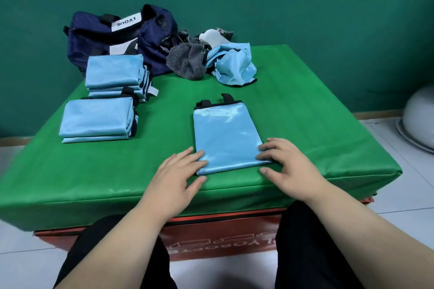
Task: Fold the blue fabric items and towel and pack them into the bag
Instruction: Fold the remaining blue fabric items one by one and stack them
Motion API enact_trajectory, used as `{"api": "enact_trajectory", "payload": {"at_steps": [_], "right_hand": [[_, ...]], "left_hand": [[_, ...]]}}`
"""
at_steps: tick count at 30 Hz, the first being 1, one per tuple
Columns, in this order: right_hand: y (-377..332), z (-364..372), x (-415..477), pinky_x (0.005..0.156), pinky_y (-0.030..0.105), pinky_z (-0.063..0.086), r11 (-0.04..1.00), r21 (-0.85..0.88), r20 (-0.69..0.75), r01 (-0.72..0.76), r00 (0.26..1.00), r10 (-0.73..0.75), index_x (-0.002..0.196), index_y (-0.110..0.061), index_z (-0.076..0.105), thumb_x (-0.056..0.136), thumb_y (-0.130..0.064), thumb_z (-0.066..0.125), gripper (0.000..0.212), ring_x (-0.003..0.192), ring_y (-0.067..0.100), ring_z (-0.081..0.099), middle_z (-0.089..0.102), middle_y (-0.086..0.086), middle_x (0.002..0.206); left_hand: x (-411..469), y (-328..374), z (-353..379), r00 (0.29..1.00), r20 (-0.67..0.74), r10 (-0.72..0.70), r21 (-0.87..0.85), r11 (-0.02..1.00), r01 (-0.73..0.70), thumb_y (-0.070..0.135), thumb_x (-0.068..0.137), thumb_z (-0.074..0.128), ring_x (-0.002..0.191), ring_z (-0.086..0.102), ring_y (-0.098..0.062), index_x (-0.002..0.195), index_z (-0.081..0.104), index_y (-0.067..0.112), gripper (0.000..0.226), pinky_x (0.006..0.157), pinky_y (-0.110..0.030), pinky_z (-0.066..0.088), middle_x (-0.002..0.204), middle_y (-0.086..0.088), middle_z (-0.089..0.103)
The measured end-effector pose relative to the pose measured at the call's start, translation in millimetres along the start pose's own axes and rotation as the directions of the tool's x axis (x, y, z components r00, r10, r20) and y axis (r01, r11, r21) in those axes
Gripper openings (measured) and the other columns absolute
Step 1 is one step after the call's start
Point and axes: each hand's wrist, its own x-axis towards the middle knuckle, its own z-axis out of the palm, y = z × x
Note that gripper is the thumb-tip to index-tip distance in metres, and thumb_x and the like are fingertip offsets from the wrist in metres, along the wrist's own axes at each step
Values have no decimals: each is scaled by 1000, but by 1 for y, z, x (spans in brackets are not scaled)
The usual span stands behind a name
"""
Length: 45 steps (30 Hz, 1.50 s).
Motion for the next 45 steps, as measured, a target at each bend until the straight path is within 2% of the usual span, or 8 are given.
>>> {"api": "enact_trajectory", "payload": {"at_steps": [9,18,26,30,33,38,42,45], "right_hand": [[-7,4,-2,102,41,48,992,-124,-38,-17,999,13,99,-19,72,91,-24,59,16,114,19,59,69,-5,115],[-22,5,-8,96,47,47,998,-70,-134,2,991,-11,101,-17,58,95,-20,45,15,109,22,57,62,-2,105],[-16,-7,-11,109,42,40,985,-158,40,70,997,-64,109,-26,62,87,-47,60,30,132,15,47,61,-12,121],[-22,-6,-10,102,42,45,992,-64,-55,110,992,-114,93,-26,62,86,-32,63,9,125,15,53,65,-10,111],[-28,-8,-11,98,32,46,992,126,-151,7,988,12,91,-36,59,85,-32,60,7,116,10,58,66,-13,104],[-29,-7,-4,68,15,38,968,164,-220,-188,950,222,91,-44,53,84,-43,55,7,80,2,56,61,-17,87],[-31,-7,13,62,12,37,955,154,-276,-254,917,288,83,-40,52,88,-40,54,5,75,4,55,61,-11,76],[-32,-4,33,58,13,37,941,154,-309,-300,890,335,81,-38,50,96,-36,59,18,71,3,54,58,-9,68]], "left_hand": [[0,8,-3,993,39,-114,-53,992,116,69,81,34,137,39,1,129,62,38,63,120,-35,24,138,34,40],[4,12,-1,992,-16,-129,-35,991,128,56,83,57,124,52,-3,118,69,35,42,109,-32,34,128,25,61],[11,17,1,989,-115,-96,-149,986,78,42,86,45,110,58,-7,98,69,26,32,99,-41,47,107,20,65],[11,19,-4,991,-120,-65,-292,956,27,41,91,45,123,52,-1,93,61,31,19,102,-43,45,112,23,64],[8,24,-9,995,-47,-85,-390,919,60,51,92,46,122,54,-1,93,52,45,9,100,-38,46,114,26,64],[11,30,-9,969,62,-239,-399,884,244,69,63,65,96,60,-2,97,53,49,41,84,-28,48,98,18,68],[23,39,-11,943,-25,-333,-453,844,286,47,82,72,63,57,-13,95,57,37,23,65,-32,46,78,4,68],[44,39,-11,911,-58,-409,-549,775,313,27,92,66,77,65,-1,93,59,32,9,71,-29,49,85,21,70]]}}
